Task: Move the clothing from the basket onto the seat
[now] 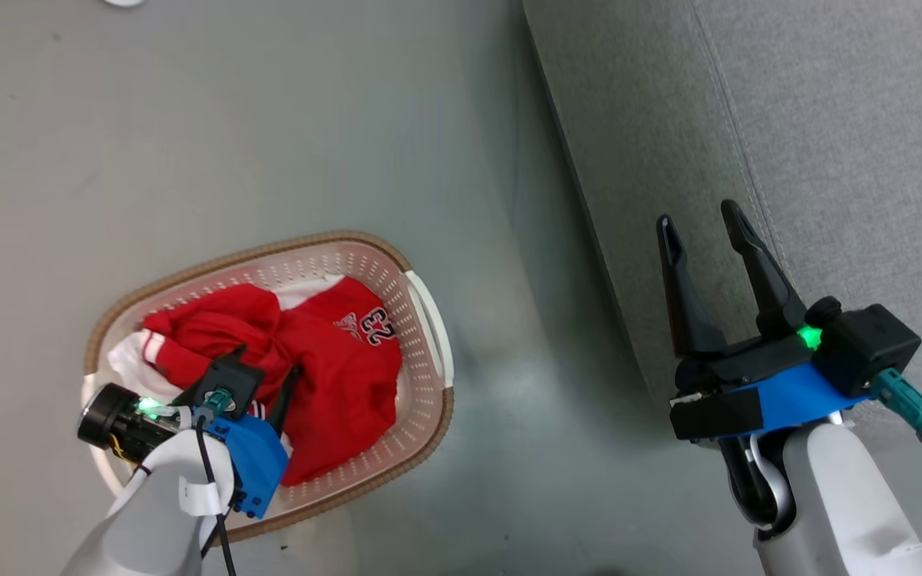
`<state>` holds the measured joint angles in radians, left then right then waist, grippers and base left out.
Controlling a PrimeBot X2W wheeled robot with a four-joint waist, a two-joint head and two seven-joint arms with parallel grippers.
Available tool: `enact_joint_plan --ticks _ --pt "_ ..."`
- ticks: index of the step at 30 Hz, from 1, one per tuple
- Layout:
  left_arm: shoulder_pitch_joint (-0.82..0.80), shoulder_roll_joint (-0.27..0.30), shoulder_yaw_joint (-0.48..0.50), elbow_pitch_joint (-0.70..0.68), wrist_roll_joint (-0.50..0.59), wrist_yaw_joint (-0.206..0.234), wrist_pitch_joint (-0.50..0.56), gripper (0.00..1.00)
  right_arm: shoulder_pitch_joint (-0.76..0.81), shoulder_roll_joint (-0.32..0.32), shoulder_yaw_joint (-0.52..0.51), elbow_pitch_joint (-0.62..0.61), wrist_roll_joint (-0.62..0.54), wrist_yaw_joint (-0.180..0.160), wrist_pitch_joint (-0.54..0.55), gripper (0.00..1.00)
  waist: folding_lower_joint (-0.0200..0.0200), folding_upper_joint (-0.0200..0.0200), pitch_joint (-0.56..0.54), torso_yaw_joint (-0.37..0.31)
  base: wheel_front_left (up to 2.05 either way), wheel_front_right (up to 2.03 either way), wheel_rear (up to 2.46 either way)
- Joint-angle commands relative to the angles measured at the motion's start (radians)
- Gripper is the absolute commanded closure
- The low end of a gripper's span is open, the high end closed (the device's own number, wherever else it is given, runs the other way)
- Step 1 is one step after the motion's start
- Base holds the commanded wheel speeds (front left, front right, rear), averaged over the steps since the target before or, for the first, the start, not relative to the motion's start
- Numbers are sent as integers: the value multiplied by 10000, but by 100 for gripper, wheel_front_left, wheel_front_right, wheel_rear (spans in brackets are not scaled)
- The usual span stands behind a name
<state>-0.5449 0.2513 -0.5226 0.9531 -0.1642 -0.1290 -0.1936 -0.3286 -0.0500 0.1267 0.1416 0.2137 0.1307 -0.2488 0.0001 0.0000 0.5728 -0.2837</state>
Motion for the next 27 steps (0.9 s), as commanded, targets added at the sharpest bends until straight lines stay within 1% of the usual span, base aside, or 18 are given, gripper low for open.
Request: enact_joint_plan --ticks 1,7,9,11,13,15,21,27 --pt "-276 156 -185 65 -67 -15 12 0 -292 -6 43 -62 29 1 -63 0 -1 0 517 -363 0 0 0" --pt "-833 599 -1405 615 -464 -16 103 0 -486 -6 252 -117 204 1 -135 0 -1 0 1086 -552 0 0 0" --pt "-1129 806 -1577 794 -358 -17 27 0 -509 -6 326 -129 290 1 -154 0 -1 0 1257 -611 0 0 0" --pt "-1270 871 -1720 1005 -221 2 -27 0 -597 -5 411 -166 357 1 -162 0 -1 0 1445 -691 0 0 0" --pt "-1448 945 -1860 1215 -42 228 -48 0 -670 -6 497 -203 426 1 -164 0 -1 0 1626 -795 0 0 0" --pt "-1639 993 -1959 1442 106 390 59 0 -687 -8 561 -217 488 1 -163 0 -1 0 1776 -893 0 0 0" --pt "-1905 937 -2166 2013 142 329 379 0 -773 -8 691 -302 698 1 -168 0 -1 0 2060 -1104 0 0 0" --pt "-2104 902 -2281 2475 155 457 781 0 -796 -6 793 -385 848 1 -169 0 -1 0 2191 -1239 0 0 0"
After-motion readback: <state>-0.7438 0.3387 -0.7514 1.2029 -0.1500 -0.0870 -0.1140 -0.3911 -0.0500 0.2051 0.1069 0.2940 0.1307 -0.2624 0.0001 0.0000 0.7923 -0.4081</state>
